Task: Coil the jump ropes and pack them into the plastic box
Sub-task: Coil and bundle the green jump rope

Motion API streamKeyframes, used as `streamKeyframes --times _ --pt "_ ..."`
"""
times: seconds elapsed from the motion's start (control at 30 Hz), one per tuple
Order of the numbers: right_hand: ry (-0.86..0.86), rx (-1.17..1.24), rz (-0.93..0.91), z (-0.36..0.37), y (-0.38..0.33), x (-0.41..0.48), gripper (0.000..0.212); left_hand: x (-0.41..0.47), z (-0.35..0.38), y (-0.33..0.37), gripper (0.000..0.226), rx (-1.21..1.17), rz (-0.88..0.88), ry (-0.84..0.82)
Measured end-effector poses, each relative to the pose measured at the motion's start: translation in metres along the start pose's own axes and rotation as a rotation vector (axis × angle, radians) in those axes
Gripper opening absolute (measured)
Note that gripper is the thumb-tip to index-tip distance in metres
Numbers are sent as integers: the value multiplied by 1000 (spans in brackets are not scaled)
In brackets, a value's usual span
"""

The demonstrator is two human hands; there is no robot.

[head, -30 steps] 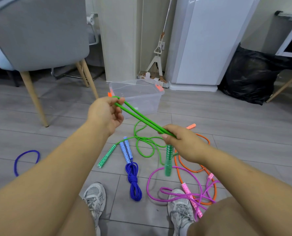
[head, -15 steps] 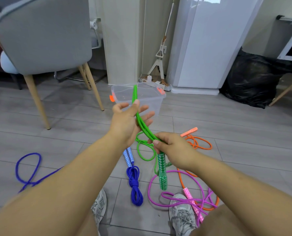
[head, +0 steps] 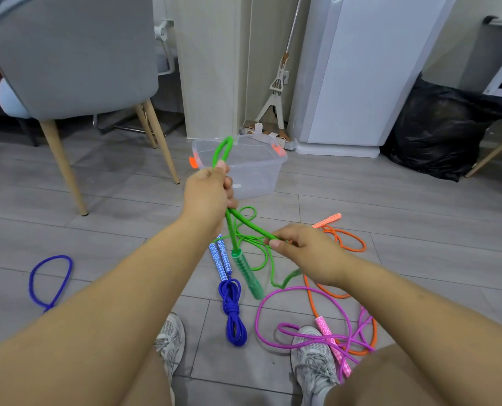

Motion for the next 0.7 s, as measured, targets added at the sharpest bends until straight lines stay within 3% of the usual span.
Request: streamKeyframes --times 0.17,0.3,0.4,0.57,0.7 --pt "-147 -143 137 -8 36 -19 32 10 -24 17 29 -47 59 111" --pt "-251 -215 226 -12 58 -34 27 13 -39 25 31 -12 114 79" --pt "-182 -155 223 -13 58 -33 25 12 -40 22 29 67 119 17" --pt "101 -125 147 -26 40 -20 23 5 -33 16 19 92 69 -40" --pt "115 -46 34 -27 11 -12 15 -1 -25 9 22 217 56 -69"
Point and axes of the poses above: each hand's wrist, its own x-axis towards the middle knuckle, its own z-axis out of the palm, y = z × x, the point moved 5 cm from there along x, towards the middle knuckle, and after that the axes turned 12 degrees about -z, right-handed, at the moved point
